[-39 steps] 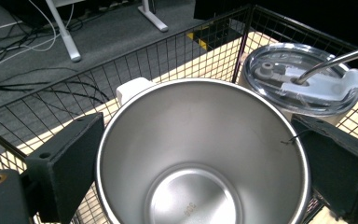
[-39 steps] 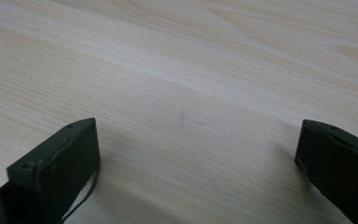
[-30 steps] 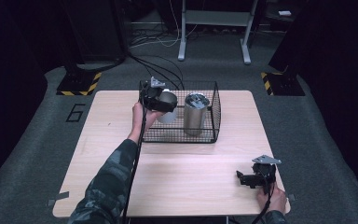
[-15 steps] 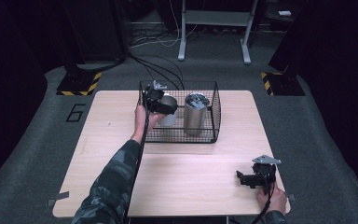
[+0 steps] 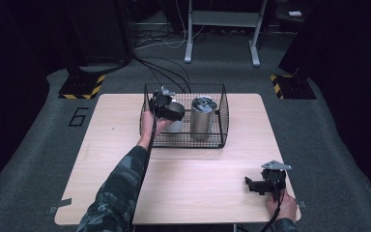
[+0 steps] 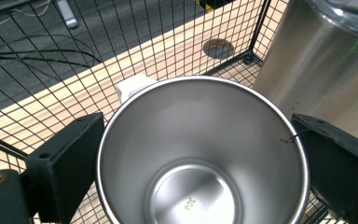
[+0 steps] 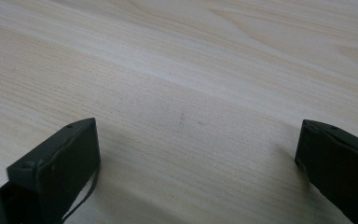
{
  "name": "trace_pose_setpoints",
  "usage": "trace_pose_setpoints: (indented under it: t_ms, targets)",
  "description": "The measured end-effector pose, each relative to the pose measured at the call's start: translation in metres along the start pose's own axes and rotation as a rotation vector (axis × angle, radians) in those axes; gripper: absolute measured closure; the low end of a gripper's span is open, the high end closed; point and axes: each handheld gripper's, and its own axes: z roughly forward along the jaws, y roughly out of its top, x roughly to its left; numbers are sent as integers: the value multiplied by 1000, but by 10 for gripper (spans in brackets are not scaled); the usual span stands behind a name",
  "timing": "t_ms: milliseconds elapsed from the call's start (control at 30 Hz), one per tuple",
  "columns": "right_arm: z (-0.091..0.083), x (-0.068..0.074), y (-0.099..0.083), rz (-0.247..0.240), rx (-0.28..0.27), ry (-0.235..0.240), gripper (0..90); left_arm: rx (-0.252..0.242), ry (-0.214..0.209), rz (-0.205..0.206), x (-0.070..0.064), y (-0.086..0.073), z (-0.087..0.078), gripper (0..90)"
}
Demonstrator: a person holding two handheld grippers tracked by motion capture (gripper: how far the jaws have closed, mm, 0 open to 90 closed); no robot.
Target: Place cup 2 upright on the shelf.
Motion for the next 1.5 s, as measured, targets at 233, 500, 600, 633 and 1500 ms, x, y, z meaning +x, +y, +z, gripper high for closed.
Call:
trace_pose_setpoints:
  t_ms: [233, 500, 600, 633, 1500]
  targets:
    - [0, 0, 0, -1, 1, 1, 0, 28, -8, 1, 1, -5, 5, 60]
    - [0, 0, 0, -1, 0, 1, 0, 65, -12, 10, 1, -8, 11, 60]
    - [0, 0, 0, 1, -5, 2, 0, 74, -13, 14, 0, -8, 12, 60]
    - [0, 0, 0, 1, -5, 2, 0, 77, -12, 16, 0, -8, 13, 60]
    - [0, 0, 0, 0, -2, 0, 0, 135, -28, 14, -2, -12, 14, 54]
